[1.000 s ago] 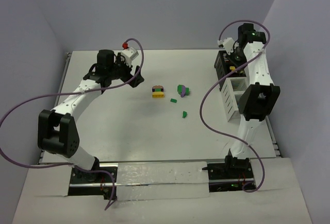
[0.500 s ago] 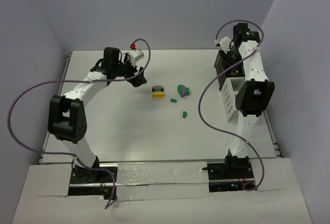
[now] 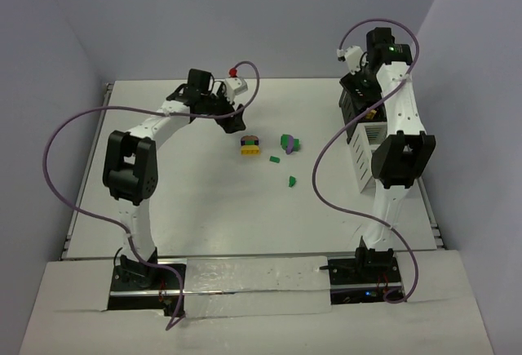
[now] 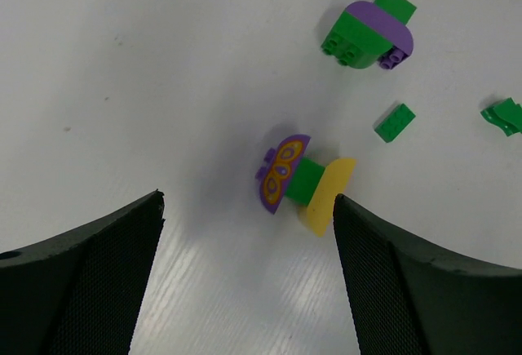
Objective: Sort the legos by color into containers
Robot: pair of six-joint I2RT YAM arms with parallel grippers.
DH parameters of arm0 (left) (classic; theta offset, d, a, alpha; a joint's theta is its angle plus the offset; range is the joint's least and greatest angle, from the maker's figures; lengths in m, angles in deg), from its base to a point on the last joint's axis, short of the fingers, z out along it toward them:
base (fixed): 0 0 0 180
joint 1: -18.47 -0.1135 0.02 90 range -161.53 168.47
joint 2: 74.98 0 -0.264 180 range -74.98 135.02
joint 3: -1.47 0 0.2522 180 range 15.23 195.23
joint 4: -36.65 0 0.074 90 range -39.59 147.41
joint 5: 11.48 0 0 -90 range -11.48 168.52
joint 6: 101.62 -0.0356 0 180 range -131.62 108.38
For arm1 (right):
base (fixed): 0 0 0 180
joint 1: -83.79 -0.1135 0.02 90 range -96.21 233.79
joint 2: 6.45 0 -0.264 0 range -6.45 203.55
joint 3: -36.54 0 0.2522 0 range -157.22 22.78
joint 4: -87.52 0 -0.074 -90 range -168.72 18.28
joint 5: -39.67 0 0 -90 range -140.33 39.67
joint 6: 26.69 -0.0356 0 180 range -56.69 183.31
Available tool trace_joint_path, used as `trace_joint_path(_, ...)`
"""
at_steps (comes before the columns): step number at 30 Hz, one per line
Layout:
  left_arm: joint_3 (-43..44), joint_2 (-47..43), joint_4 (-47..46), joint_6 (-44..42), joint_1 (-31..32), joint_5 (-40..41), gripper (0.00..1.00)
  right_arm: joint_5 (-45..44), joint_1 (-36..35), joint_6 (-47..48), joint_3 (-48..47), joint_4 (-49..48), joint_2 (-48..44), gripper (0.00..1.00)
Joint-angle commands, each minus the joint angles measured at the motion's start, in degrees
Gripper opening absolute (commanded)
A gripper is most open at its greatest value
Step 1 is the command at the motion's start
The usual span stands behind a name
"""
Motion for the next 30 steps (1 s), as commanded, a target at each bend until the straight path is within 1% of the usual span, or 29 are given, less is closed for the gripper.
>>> trace_joint_path(1,5.8,3.7,4.1,-5.6,2.2,-2.2,0.9,6.5,-1.3,-7.1,-2.0,1.7,-7.3,0.88)
trace_joint_path(3,7.6,5.2,6.5,-7.0,2.2,-4.1,0.89,8.2,-1.6,-8.8,-2.0,2.3,-7.8,0.91)
trace_joint_path(6,13.6,9.1,12.6,-10.2,2.4,-5.4,0.9,11.1,-2.5,-11.5,-1.6,3.4,-8.6,0.93)
trace_joint_path(8,16.6,10.6,15.9,-11.7,2.5,-6.4,0.93,12.9,-3.5,-13.3,-0.6,3.6,-9.5,0.95)
trace_joint_path(12,14.3,9.6,19.5,-20.5,2.5,-8.3,0.99,14.2,-3.9,-13.8,3.9,3.4,-11.1,0.97)
trace_joint_path(15,12.7,9.1,20.7,-26.2,2.6,-9.1,0.99,14.5,-3.9,-13.5,3.6,4.1,-10.8,0.98)
trace_joint_path(20,16.5,12.3,27.6,-33.5,3.3,-9.5,0.99,17.3,-4.0,-14.2,2.9,5.3,-10.1,1.0)
trace_joint_path(23,13.6,11.7,23.4,-33.5,3.6,-7.2,0.99,19.1,-4.0,-15.4,3.5,5.0,-10.2,1.0)
trace_joint_path(27,7.6,10.3,13.2,-31.9,3.7,-4.8,0.99,21.6,-4.0,-17.6,4.6,3.9,-10.9,1.0)
trace_joint_path(30,6.4,10.4,9.5,-31.1,4.0,-3.7,0.99,22.9,-4.0,-18.4,5.5,3.9,-11.2,1.0)
